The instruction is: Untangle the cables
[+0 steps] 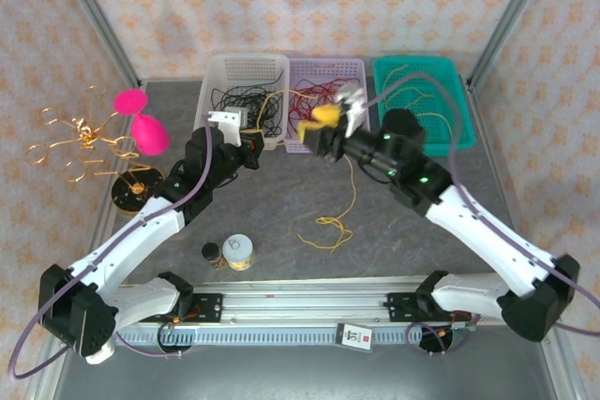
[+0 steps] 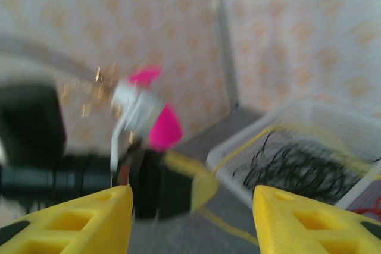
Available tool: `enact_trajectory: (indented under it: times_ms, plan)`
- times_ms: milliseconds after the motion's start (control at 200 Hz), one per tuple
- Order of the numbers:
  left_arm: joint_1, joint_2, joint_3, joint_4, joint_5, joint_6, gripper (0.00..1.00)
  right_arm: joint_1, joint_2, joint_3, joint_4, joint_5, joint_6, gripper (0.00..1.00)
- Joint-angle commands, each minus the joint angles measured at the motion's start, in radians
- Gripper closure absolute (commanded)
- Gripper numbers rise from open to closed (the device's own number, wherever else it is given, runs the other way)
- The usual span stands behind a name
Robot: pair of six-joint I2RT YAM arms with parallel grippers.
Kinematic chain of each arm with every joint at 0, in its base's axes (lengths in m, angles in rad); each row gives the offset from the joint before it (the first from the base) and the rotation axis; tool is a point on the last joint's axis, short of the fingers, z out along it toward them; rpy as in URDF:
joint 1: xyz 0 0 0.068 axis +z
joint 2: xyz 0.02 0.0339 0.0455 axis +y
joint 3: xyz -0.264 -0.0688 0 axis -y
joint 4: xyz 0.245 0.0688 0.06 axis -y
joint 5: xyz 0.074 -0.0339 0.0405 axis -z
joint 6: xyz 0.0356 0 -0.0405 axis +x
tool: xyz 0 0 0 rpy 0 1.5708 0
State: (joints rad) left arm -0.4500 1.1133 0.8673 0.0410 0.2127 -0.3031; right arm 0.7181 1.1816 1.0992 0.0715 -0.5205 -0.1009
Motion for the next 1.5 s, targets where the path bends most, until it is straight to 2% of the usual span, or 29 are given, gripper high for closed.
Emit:
enact_trajectory:
  times_ms: [0,140,270,415,581,716,841,936,1016,1056,1106,1151,1201,1271,1386,1497]
  plan:
    - [-0.003,-0.008,0.054,0.008,0.058,-0.051,1.00,0.018,0.045,-0.102,0.069,-0.126,-0.372,0.44]
    - [-0.004,-0.019,0.065,-0.029,0.075,-0.092,1.00,0.018,0.130,-0.112,0.153,-0.096,-0.534,0.43]
    - [-0.003,-0.021,0.075,-0.055,0.086,-0.126,1.00,0.025,0.209,-0.101,0.235,-0.059,-0.588,0.45]
    - [-0.004,-0.025,0.072,-0.076,0.076,-0.141,1.00,0.056,0.208,-0.142,0.345,0.016,-0.663,0.47]
    - [-0.003,-0.026,0.062,-0.053,0.097,-0.171,1.00,0.057,0.257,-0.117,0.349,0.063,-0.690,0.47]
    - [-0.003,-0.030,0.061,-0.041,0.093,-0.187,1.00,0.057,0.328,-0.061,0.260,0.047,-0.716,0.47]
    - [-0.003,-0.032,0.065,-0.039,0.100,-0.196,1.00,0.056,0.374,-0.059,0.287,0.095,-0.730,0.49]
    - [-0.004,-0.032,0.062,-0.041,0.103,-0.200,1.00,0.056,0.397,-0.041,0.301,0.108,-0.731,0.58]
    - [-0.003,-0.031,0.061,-0.048,0.093,-0.200,1.00,0.056,0.402,-0.029,0.304,0.108,-0.725,0.91]
    - [-0.004,-0.029,0.060,-0.053,0.087,-0.202,1.00,0.056,0.398,-0.027,0.303,0.108,-0.718,1.00]
    - [-0.004,-0.025,0.062,-0.056,0.079,-0.206,0.88,0.056,0.383,-0.029,0.296,0.103,-0.706,1.00]
    - [-0.003,-0.023,0.062,-0.056,0.074,-0.209,0.71,0.054,0.370,-0.027,0.282,0.104,-0.677,1.00]
    - [-0.004,-0.023,0.060,-0.043,0.076,-0.207,0.60,0.041,0.361,-0.001,0.224,0.101,-0.631,1.00]
    - [-0.003,-0.037,0.044,-0.016,0.064,-0.205,0.51,0.017,0.351,0.028,0.136,0.118,-0.580,1.00]
    - [-0.004,-0.087,0.002,0.050,0.044,-0.193,0.34,-0.051,0.310,0.024,0.085,0.150,-0.514,1.00]
    - [-0.003,-0.144,-0.042,0.103,0.027,-0.191,0.32,-0.147,0.272,0.046,0.051,0.227,-0.449,1.00]
